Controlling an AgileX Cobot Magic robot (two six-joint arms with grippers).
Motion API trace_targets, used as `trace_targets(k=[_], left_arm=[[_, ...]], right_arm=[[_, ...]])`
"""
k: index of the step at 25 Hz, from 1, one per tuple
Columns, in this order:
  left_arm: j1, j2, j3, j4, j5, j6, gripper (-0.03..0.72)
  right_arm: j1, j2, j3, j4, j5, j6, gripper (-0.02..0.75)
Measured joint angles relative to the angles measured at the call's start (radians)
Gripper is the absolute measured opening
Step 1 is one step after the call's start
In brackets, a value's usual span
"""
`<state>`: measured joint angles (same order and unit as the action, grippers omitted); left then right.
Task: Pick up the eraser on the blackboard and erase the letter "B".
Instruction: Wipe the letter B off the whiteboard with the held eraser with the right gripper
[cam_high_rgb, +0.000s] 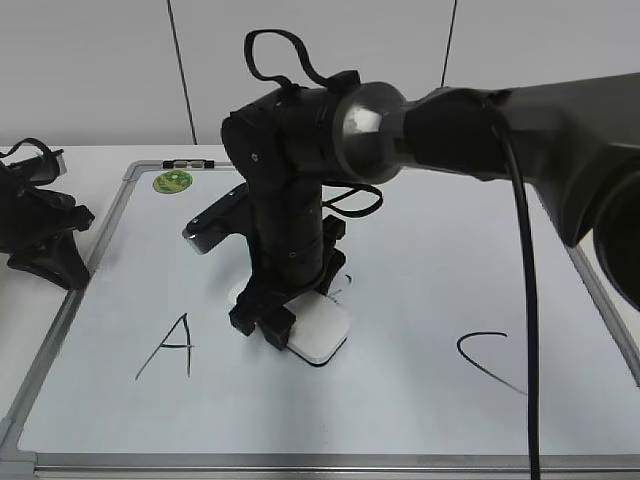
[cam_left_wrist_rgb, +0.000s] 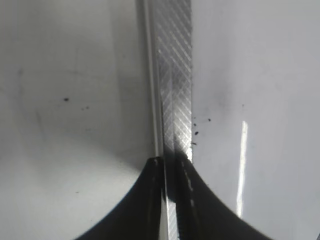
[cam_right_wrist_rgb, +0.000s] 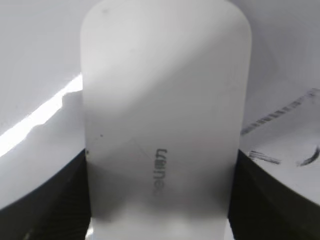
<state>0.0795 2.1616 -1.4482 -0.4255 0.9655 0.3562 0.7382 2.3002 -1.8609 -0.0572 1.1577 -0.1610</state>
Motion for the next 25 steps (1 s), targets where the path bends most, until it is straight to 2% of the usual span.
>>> trace_targets(k=[5, 11, 25], left_arm=[[0.0, 0.0, 0.0, 0.002, 0.0, 0.0, 0.034], [0.0, 0.0, 0.0, 0.003, 0.0, 0.0, 0.034], [0.0, 0.0, 0.0, 0.004, 0.0, 0.0, 0.034]], right_arm=[[0.0, 0.0, 0.0, -0.081, -0.004, 0.036, 0.525], [-0.028, 0.0, 0.0, -0.094, -0.007, 0.053, 0.525], [-0.229, 0.0, -0.002, -0.092, -0.019, 0.067, 0.525]])
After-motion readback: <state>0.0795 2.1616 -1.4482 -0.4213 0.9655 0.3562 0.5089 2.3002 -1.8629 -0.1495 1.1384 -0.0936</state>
